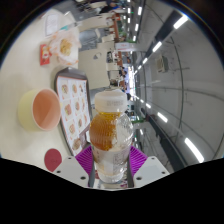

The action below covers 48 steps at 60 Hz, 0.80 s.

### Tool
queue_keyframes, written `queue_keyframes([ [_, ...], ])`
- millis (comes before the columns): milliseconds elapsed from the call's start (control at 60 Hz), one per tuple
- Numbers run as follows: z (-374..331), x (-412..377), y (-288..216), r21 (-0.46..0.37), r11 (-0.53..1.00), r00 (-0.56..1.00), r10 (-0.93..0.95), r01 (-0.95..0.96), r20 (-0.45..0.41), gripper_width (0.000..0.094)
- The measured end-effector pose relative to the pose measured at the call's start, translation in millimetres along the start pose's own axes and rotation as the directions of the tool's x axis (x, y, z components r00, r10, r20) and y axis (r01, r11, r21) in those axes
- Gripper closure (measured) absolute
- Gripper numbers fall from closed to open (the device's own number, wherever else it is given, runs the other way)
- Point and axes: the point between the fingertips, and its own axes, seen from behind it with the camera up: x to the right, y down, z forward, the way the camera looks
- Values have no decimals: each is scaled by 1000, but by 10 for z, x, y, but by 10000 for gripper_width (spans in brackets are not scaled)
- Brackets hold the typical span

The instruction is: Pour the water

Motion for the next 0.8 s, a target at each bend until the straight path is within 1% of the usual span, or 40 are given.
queue_keyframes([
  [67, -55, 135, 57, 7, 978, 978, 206, -206, 28, 499],
  [133, -108, 228, 101, 1, 908, 906, 418, -419, 67, 500],
  [217, -125, 237, 211, -34, 746, 735, 662, -665, 143, 498],
  [317, -89, 51, 320, -113, 519, 490, 845, -847, 214, 497],
  [417, -37, -186, 407, -180, 342, 288, 919, -922, 271, 498],
  [500, 64, -422, 440, -216, 270, 199, 933, -938, 300, 500],
  [617, 149, -751, 491, -253, 230, 137, 931, -940, 338, 499],
  [800, 226, -1189, 516, -281, 241, 131, 924, -929, 360, 499],
])
